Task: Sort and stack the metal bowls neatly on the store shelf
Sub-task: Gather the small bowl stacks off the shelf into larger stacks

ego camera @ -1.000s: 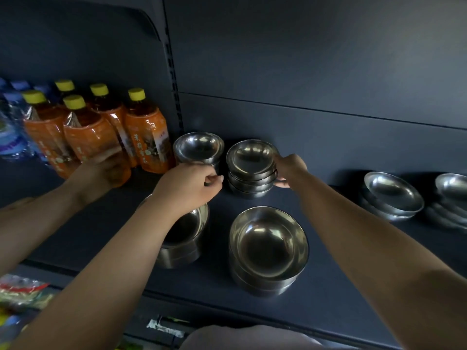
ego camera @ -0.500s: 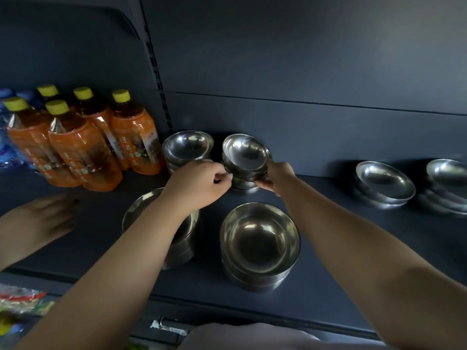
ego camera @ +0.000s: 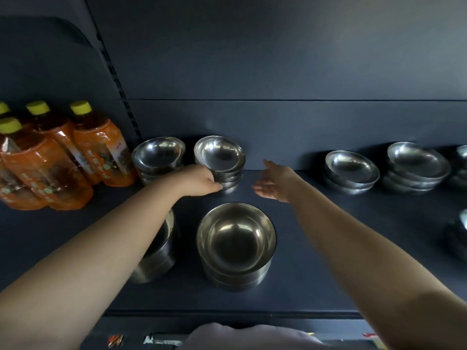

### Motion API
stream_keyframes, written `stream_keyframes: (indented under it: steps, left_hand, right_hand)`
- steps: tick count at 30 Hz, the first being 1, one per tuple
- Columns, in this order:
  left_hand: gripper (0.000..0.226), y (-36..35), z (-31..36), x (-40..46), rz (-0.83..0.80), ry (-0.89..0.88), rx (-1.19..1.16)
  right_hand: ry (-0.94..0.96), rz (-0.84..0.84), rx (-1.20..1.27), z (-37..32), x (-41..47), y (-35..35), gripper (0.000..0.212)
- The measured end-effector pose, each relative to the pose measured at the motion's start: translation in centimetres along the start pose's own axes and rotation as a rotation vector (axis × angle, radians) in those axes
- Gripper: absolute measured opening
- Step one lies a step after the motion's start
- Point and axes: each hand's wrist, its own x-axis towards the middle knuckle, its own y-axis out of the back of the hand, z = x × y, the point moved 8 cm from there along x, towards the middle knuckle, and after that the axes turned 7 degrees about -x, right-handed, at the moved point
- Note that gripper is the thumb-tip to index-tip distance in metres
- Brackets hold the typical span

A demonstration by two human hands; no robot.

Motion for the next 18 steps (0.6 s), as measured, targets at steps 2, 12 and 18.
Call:
stream_keyframes:
  steps: [2, 12, 18]
  left_hand:
    - [0.04, -0.7, 0.0, 0.7, -0.054, 0.0, -0.038]
    - [0.042, -2.2, -0.5, 1.9, -0.169, 0.061, -0.092]
    - [0.038, -2.6, -0.4, 1.7, -0.115, 0.052, -0.139]
  right_hand:
    - [0.007, 0.015, 0.026, 0.1, 0.0, 1.2, 0.052]
    - [-0.052, 0.237, 0.227, 4.4, 1.3, 11.4, 0.055]
    - [0.001, 0.362, 0.324, 4.8, 0.9, 15.0, 0.04]
